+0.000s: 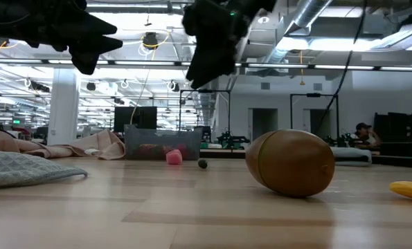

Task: Pick and placing Produce into tupperware
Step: Put the blueberry into the black bin, then put the pink peach into the black bin

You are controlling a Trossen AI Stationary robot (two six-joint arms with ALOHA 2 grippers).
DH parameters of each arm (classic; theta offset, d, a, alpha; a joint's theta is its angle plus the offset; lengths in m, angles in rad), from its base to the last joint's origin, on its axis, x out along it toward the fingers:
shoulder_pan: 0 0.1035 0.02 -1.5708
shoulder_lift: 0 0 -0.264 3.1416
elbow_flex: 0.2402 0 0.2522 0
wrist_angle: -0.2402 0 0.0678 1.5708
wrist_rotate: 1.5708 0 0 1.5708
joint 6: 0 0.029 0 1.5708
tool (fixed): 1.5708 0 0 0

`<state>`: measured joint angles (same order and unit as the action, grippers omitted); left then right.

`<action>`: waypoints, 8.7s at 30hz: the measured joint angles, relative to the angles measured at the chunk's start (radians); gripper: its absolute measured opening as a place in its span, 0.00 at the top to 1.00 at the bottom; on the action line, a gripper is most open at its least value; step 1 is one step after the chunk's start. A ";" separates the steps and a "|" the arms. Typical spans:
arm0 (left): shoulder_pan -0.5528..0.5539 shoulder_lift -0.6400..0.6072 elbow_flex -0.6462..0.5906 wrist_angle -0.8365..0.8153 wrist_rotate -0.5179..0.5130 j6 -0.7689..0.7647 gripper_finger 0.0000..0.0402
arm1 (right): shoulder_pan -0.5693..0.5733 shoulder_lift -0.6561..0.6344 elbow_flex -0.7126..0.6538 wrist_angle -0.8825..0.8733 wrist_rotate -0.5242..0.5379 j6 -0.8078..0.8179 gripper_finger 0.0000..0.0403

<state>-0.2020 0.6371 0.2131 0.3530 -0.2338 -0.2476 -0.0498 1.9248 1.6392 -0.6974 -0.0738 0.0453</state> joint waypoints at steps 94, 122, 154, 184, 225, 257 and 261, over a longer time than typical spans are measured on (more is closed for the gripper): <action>0.000 0.057 0.000 0.057 -0.092 -0.010 0.65 | 0.081 0.046 -0.558 0.668 0.153 0.217 0.47; 0.000 0.057 0.000 0.056 -0.091 -0.010 0.65 | 0.072 0.081 -0.545 0.699 0.147 0.225 0.74; 0.000 0.057 0.000 0.056 -0.091 -0.010 0.65 | -0.204 0.083 -0.193 0.703 0.046 0.153 0.79; 0.001 0.057 0.000 0.068 -0.173 -0.031 0.65 | -0.308 -0.041 -0.177 0.588 -0.160 0.129 0.29; 0.338 0.715 0.397 -0.100 0.169 -0.042 0.65 | 0.500 -1.412 -1.183 0.593 0.262 0.145 0.29; 0.348 0.876 0.422 -0.229 0.081 -0.065 0.39 | 0.776 -1.644 -1.478 0.699 0.505 0.186 0.29; 0.348 0.946 0.422 -0.203 0.094 -0.046 0.38 | 0.776 -1.644 -1.478 0.696 0.505 0.185 0.29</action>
<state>0.1456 1.5835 0.6354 0.1501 -0.1398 -0.2937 0.7265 0.2810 0.1612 -0.0011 0.4316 0.2306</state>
